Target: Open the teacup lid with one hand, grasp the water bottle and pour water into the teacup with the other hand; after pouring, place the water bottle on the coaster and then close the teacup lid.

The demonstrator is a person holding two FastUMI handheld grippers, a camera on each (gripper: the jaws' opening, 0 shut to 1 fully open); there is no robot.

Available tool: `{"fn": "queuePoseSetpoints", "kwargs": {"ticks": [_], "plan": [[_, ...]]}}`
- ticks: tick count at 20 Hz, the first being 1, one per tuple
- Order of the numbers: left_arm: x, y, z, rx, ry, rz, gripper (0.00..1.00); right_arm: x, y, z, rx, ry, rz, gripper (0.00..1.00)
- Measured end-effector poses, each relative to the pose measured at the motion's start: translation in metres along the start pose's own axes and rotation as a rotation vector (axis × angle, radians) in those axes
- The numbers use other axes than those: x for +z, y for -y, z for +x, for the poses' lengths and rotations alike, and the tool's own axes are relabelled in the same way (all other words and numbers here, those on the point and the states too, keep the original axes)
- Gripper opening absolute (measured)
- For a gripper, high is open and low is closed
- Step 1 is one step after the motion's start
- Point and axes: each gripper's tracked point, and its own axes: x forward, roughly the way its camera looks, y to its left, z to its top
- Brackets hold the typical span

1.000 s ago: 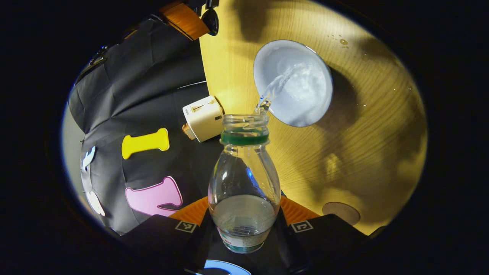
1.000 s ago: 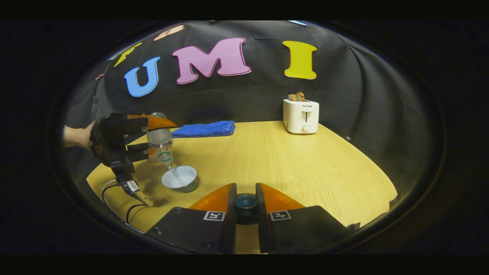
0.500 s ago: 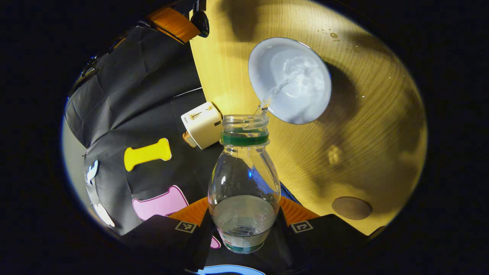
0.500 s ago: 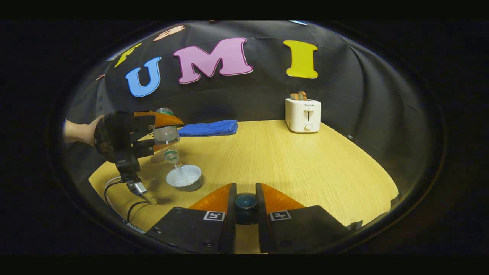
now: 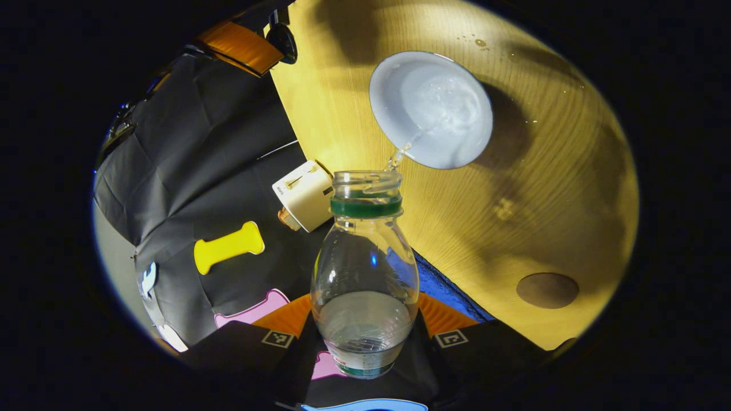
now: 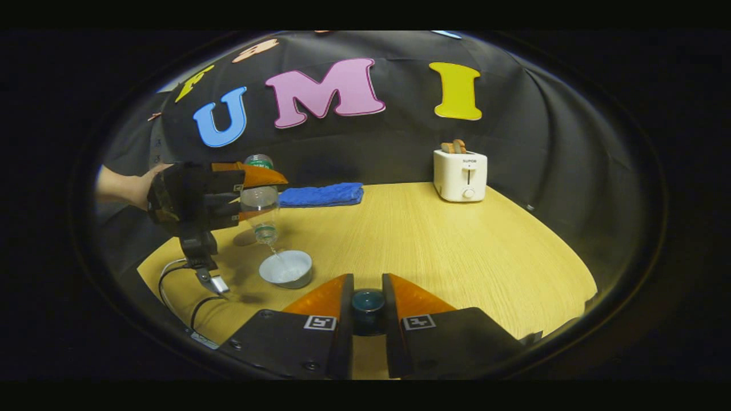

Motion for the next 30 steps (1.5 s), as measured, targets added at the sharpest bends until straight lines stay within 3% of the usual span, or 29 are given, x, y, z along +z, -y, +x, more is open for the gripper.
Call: {"fn": "queuePoseSetpoints", "kwargs": {"ticks": [4, 5, 7, 8, 16, 19, 21, 23, 25, 26, 30], "plan": [[-0.001, -0.001, 0.0, 0.007, 0.014, 0.023, 0.74, 0.001, 0.0, -0.001, 0.001, 0.002, -0.003, 0.33], [-0.002, -0.003, 0.001, 0.006, 0.013, 0.028, 0.74, 0.002, 0.0, -0.002, 0.001, 0.005, -0.003, 0.22], [-0.002, -0.003, 0.001, 0.007, 0.01, 0.031, 0.74, 0.003, -0.001, -0.002, 0.009, 0.009, 0.002, 0.32], [-0.001, -0.002, 0.001, 0.006, 0.009, 0.033, 0.74, 0.003, -0.002, -0.002, 0.016, 0.013, 0.005, 0.28], [-0.001, -0.001, -0.001, 0.002, 0.002, 0.005, 0.75, 0.003, -0.007, 0.0, 0.025, 0.009, -0.011, 0.28], [0.002, 0.003, -0.002, 0.002, 0.005, -0.06, 0.74, 0.004, -0.007, 0.0, 0.021, 0.009, -0.013, 0.28], [0.008, 0.014, -0.005, -0.03, 0.019, -0.172, 0.74, 0.008, -0.004, 0.001, 0.015, 0.017, -0.018, 0.22], [0.011, 0.024, -0.008, -0.057, 0.02, -0.34, 0.74, 0.019, -0.002, 0.0, 0.01, 0.046, -0.019, 0.27], [0.009, 0.031, -0.019, -0.073, 0.005, -0.576, 0.74, 0.024, 0.001, 0.002, 0.001, 0.054, -0.034, 0.22], [0.007, 0.035, -0.024, -0.075, -0.008, -0.707, 0.74, 0.027, 0.002, 0.002, -0.002, 0.055, -0.037, 0.27], [-0.019, 0.049, -0.033, -0.033, -0.145, -1.239, 0.74, 0.03, 0.0, 0.011, -0.032, 0.052, -0.05, 0.28]]}}
